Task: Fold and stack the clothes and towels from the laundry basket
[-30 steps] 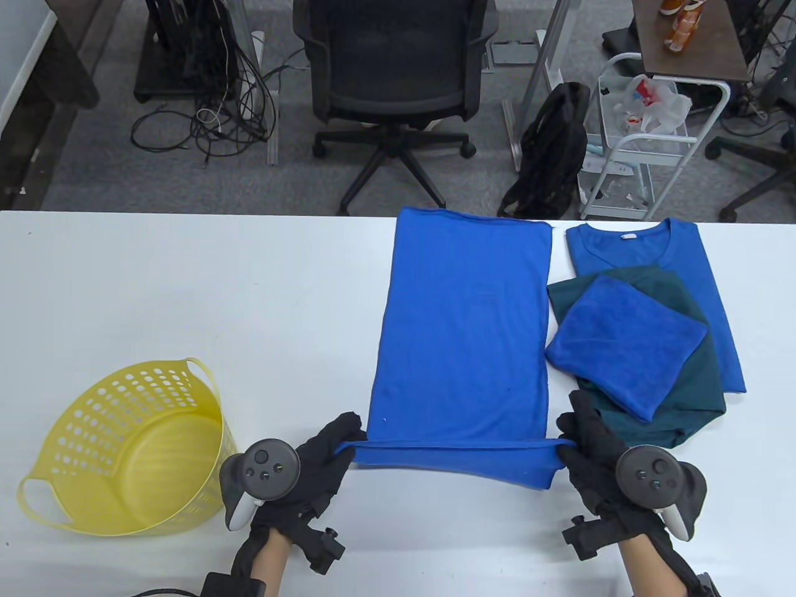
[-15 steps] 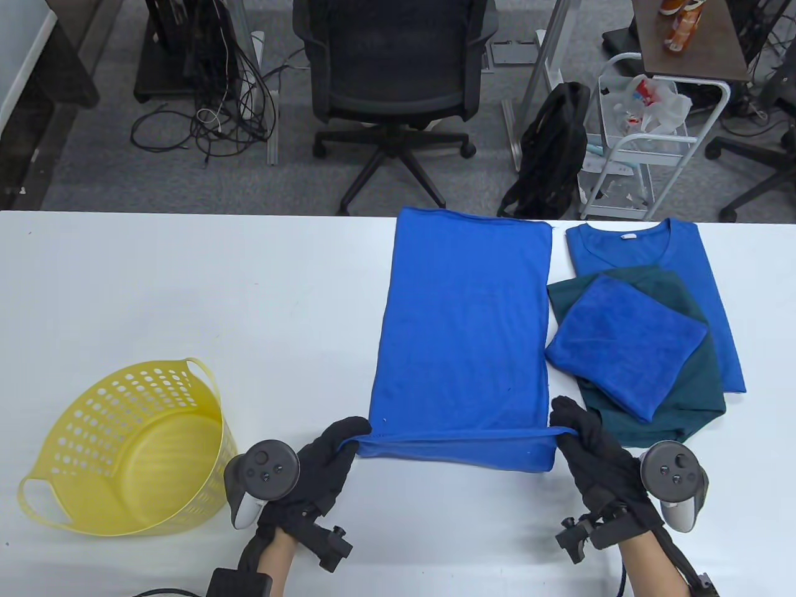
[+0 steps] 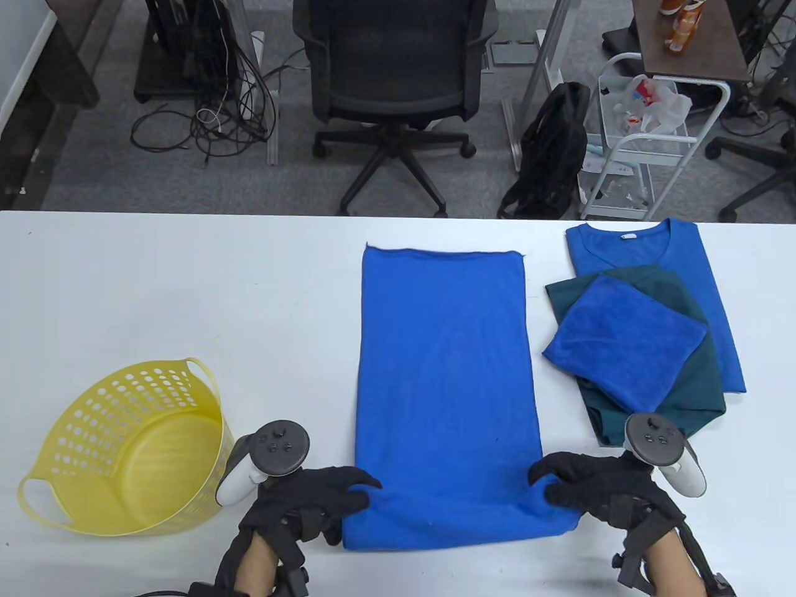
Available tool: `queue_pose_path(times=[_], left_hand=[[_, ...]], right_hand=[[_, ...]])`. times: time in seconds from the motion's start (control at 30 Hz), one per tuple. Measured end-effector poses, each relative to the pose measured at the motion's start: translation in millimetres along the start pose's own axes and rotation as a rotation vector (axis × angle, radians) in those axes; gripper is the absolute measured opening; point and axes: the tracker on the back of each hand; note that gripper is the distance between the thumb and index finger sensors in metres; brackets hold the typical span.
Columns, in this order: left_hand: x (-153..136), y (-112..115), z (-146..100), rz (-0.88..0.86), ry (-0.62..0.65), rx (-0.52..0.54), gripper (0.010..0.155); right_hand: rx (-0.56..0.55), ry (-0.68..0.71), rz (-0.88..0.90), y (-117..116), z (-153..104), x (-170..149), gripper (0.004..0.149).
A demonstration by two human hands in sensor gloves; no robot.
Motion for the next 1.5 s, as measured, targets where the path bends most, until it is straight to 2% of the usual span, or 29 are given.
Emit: queue_pose_path(times=[0.13,0.2,0.3,0.33,0.37,0.43,0.5,0.57,0.67,0.8,0.9,1.0,1.13,1.3,1.37,1.4,1.5], left_hand=[[22,-9,-24,0.045,0.084,0.094,0.046],[30,-16,-37,0.068,0.079,0.181,0.045],[48,-29,-43,0.293,-0.053,0.507,0.046],[57,-32,-37,0.404,-0.131,0.650,0.046],[65,-36,-28,0.505,-0.186,0.734,0.046],[77,-45,-8,0.602,-0.252,0.804,0.046],[85,-57,14,0.616,-0.305,0.847,0.046],[90,-75,37,0.618,-0.348,0.868,0.046],[92,-104,73,0.649,-0.415,0.896,0.047],[85,-133,118,0.672,-0.448,0.811,0.047],[70,-147,145,0.722,-0.493,0.823,0.048],[51,-155,163,0.768,-0.523,0.823,0.048],[23,-160,178,0.749,-0.515,0.837,0.048],[4,-165,186,0.763,-0.525,0.865,0.048],[1,-170,188,0.762,-0.538,0.860,0.059],[1,-172,189,0.752,-0.572,0.818,0.075],[6,-178,187,0.767,-0.654,0.753,0.096]], right_hand=[[0.033,0.143,0.013,-2,-7,19,0.042],[-0.001,0.161,-0.005,-1,-12,28,0.040],[-0.201,0.026,-0.254,6,-13,49,0.038],[-0.310,-0.032,-0.383,10,-9,59,0.039],[-0.447,-0.067,-0.487,14,-2,69,0.038],[-0.685,-0.143,-0.629,23,14,85,0.038],[-0.803,-0.203,-0.791,35,35,99,0.039],[-0.847,-0.276,-0.906,50,59,108,0.043],[-0.856,-0.355,-0.928,79,98,112,0.045],[-0.876,-0.391,-0.863,108,136,96,0.047],[-0.876,-0.458,-0.860,123,155,76,0.047],[-0.898,-0.507,-0.864,134,169,59,0.047],[-0.901,-0.516,-0.841,140,185,41,0.046],[-0.913,-0.547,-0.885,142,202,28,0.046],[-0.901,-0.571,-0.885,143,208,26,0.051],[-0.871,-0.607,-0.882,143,210,25,0.060],[-0.834,-0.656,-0.886,142,212,30,0.069]])
Point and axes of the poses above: the tracker on the back of each hand, its own x axis roughly to the thumb side, its own z axis roughly from the wrist to the fingertips, y = z × x, and after that the axes turned 7 degrees about x, right-handed
